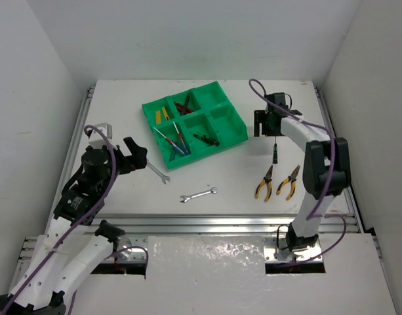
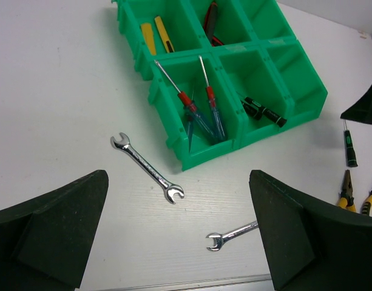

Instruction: Sort the tools into containers

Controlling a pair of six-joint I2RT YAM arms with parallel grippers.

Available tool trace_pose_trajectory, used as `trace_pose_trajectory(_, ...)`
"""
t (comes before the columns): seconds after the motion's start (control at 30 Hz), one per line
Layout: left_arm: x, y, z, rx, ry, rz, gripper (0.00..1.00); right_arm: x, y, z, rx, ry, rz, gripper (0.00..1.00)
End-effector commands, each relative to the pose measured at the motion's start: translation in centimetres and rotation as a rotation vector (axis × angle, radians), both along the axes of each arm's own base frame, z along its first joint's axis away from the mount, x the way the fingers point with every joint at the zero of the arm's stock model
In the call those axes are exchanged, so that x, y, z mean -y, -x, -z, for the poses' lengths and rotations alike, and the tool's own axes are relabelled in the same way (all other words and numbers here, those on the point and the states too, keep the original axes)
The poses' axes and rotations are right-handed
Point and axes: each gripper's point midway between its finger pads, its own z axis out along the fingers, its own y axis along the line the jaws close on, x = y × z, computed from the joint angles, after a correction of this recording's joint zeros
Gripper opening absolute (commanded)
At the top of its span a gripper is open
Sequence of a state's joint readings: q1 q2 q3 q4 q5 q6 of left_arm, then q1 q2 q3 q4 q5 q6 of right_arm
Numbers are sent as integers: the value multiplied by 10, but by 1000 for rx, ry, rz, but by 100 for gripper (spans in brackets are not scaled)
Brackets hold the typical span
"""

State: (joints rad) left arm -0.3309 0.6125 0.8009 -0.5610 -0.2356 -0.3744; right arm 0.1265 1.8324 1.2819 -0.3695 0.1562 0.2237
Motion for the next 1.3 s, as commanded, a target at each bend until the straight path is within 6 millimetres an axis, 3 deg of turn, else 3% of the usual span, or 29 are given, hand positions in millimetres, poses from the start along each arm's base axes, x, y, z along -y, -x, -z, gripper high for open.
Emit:
trace_pose_trajectory(0.0, 1, -4, -11, 51, 12, 7, 100, 38, 13, 33, -151, 43, 152, 71)
trace_pose_trajectory(0.2, 2, -5, -10, 46, 10, 14, 100, 47, 29, 73, -259, 37, 186, 63)
trace_pose_trajectory(0.33, 3, -6, -10, 44, 10, 19, 100, 48, 40, 88, -308, -31, 196, 39)
trace_pose_trajectory(0.37, 3, -6, -9, 39, 8, 20, 100, 47, 40, 88, -306, -42, 193, 24)
trace_pose_trajectory(0.47, 3, -6, -9, 40, 7, 21, 100, 45, 40, 82, -292, -51, 190, 0)
trace_pose_trajectory(0.57, 3, -6, -9, 40, 7, 19, 100, 44, 34, 70, -255, -62, 180, 0)
trace_pose_trajectory(0.6, 3, -6, -9, 40, 8, 19, 100, 42, 26, 54, -198, -72, 170, 0)
trace_pose_trajectory(0.67, 3, -7, -7, 33, 5, 21, 100, 14, 22, 34, -124, -137, 63, 0)
trace_pose_trajectory(0.7, 3, -7, -7, 33, 5, 21, 100, 1, 13, 6, -1, -143, 5, 0)
trace_pose_trajectory(0.73, 3, -7, -6, 30, 4, 21, 100, -21, 11, -10, 60, -168, -93, 0)
trace_pose_trajectory(0.77, 3, -8, -7, 30, 4, 19, 100, -58, 13, -25, 131, -119, -277, 0)
trace_pose_trajectory(0.8, 3, -9, -6, 28, 4, 16, 100, -81, 4, -48, 261, -75, -376, 0)
trace_pose_trajectory(0.83, 3, -9, -5, 24, 2, 16, 100, -96, 15, -62, 332, -22, -459, 0)
trace_pose_trajectory(0.87, 2, -9, -6, 27, 3, 15, 100, -130, 15, -81, 446, 66, -590, 0)
trace_pose_trajectory(0.93, 1, -9, -4, 23, 2, 10, 100, -160, 22, -92, 493, 64, -699, 0)
trace_pose_trajectory(0.97, 1, -9, -5, 24, 3, 10, 100, -185, 30, -96, 513, 37, -796, 0)
trace_pose_trajectory(1.1, 1, -9, -4, 23, 1, 7, 100, -231, 26, -100, 532, 11, -953, 0)
trace_pose_trajectory(1.13, 1, -9, -4, 23, 3, 6, 100, -242, 20, -111, 561, -7, -987, 0)
trace_pose_trajectory(1.2, 0, -9, -5, 24, 2, 5, 100, -260, 16, -97, 547, -19, -1070, 0)
trace_pose_trajectory(1.23, 0, -9, -5, 23, 1, 5, 100, -267, 8, -107, 573, -16, -1086, 0)
trace_pose_trajectory(1.27, 0, -9, -5, 26, 2, 2, 100, -272, 2, -93, 548, -7, -1107, 0)
